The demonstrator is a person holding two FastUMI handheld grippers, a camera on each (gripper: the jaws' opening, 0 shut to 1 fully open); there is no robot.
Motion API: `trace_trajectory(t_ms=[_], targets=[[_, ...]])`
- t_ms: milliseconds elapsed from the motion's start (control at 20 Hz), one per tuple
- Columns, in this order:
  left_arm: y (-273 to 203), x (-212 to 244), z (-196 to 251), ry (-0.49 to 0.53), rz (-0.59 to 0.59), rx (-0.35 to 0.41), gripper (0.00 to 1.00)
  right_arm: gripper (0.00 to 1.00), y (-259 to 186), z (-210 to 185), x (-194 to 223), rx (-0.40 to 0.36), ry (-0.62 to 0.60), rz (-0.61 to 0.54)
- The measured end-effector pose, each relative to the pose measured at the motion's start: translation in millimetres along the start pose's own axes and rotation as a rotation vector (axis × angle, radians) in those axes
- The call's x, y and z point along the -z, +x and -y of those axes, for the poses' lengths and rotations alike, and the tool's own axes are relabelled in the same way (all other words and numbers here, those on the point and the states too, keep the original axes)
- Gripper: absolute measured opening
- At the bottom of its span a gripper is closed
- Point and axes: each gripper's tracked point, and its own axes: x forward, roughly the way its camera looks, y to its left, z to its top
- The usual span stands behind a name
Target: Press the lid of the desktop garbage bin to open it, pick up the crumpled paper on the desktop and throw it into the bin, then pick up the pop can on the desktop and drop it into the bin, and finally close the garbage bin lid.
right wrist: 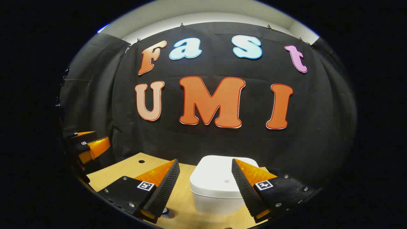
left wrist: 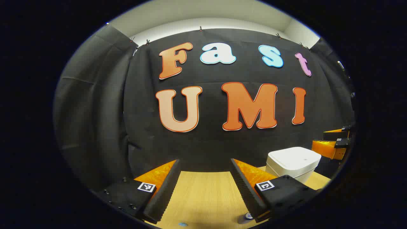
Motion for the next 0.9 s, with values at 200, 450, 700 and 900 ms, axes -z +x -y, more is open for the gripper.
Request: trace_trajectory(t_ms=[200,450,700,900], targets=[[13,4,-11,0.0,0.003,0.035,0.99,0.98,9,-2,-3,0.053,-0.011,-0.019],[20,5,-17,-0.007,0.008,0.051,0.99,0.88,14,5,-11,0.09,-0.035,-0.019],[22,4,-21,-0.004,0.016,0.043,0.99,0.74,23,15,-16,0.108,-0.053,-0.044],[23,5,-30,-0.004,0.019,0.008,0.99,0.45,31,26,-19,0.112,-0.063,-0.075]])
